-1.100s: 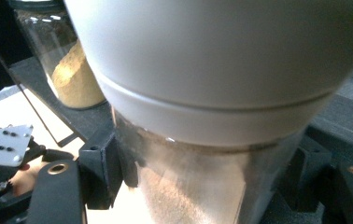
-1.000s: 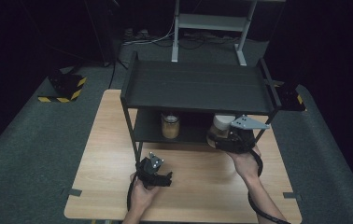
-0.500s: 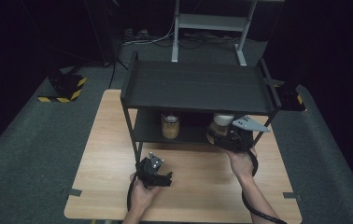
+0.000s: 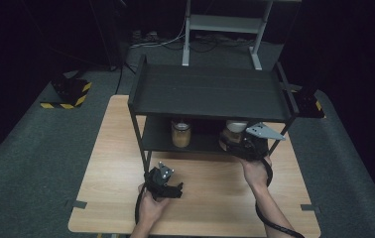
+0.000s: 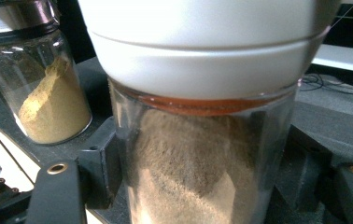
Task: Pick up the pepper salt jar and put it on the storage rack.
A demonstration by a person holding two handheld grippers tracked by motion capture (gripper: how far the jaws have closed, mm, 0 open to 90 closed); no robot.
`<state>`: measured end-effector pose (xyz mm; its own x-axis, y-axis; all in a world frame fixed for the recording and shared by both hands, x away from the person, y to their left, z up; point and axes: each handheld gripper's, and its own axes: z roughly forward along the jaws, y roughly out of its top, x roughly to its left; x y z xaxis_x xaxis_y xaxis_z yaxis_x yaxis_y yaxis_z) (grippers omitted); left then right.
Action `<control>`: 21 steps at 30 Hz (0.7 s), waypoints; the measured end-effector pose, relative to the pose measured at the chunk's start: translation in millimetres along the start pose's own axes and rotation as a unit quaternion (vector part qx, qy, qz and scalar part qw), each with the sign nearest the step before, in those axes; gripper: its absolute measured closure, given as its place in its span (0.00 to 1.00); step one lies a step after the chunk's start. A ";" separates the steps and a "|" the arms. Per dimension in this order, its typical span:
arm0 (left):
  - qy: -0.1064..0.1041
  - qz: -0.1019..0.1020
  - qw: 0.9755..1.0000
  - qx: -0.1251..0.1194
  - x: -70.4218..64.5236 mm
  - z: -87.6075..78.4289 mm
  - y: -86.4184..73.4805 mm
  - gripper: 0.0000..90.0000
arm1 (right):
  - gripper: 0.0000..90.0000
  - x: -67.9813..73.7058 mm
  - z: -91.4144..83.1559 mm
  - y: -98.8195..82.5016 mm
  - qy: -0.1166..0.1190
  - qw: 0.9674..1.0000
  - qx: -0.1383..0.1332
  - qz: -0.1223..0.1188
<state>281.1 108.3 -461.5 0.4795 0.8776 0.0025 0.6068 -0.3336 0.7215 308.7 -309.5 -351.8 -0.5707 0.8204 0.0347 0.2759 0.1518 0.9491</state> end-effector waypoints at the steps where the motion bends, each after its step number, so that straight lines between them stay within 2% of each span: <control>1: 0.000 0.000 1.000 0.000 0.0 0.0 0.0 0.03 | 0.32 0.0 0.1 0.1 0.000 1.000 0.000 0.001; 12: 0.000 0.000 1.000 0.000 0.0 0.0 -0.1 0.03 | 0.31 -4.7 -0.2 2.5 0.009 1.000 0.005 0.004; 15: 0.000 0.000 1.000 0.000 0.2 0.0 0.0 0.03 | 0.22 -13.8 -1.4 6.0 0.031 0.999 0.015 0.024; 21: 0.000 0.000 1.000 0.000 0.2 0.0 0.0 0.03 | 0.13 -12.6 -6.0 7.2 0.020 1.000 0.021 0.003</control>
<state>281.2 108.5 -461.5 0.4798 0.8774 0.0016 0.6071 -0.3333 0.7214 313.2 -322.0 -343.5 -0.5997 0.7984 0.0534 0.3114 0.1714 0.9347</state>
